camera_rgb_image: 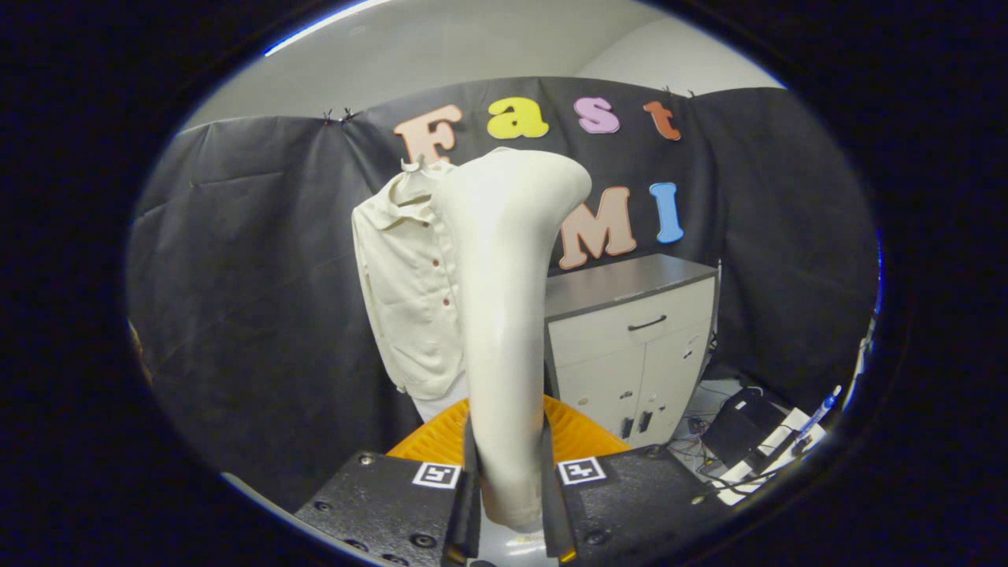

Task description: Iron the clothes twice with a garment steamer, once on the left side and once on the right side.

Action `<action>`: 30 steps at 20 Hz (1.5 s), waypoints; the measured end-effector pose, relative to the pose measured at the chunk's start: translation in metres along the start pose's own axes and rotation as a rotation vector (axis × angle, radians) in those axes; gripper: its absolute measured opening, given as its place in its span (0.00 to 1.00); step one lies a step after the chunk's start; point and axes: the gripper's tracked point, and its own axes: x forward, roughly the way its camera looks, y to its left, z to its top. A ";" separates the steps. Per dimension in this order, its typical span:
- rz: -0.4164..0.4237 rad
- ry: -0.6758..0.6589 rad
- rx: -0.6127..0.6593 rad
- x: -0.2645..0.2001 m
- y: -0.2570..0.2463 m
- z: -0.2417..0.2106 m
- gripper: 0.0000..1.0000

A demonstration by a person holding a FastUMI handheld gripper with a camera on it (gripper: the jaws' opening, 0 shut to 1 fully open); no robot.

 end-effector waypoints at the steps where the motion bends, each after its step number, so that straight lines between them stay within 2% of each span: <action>1: -0.009 -0.014 -0.006 0.000 -0.008 0.004 0.31; 8: -0.012 -0.035 0.016 -0.016 -0.039 0.010 0.31; 13: 0.022 -0.015 -0.002 -0.023 -0.048 0.005 0.31; 18: 0.055 -0.007 0.003 -0.026 -0.041 0.003 0.31; 30: 0.073 0.025 -0.008 -0.017 -0.015 -0.003 0.31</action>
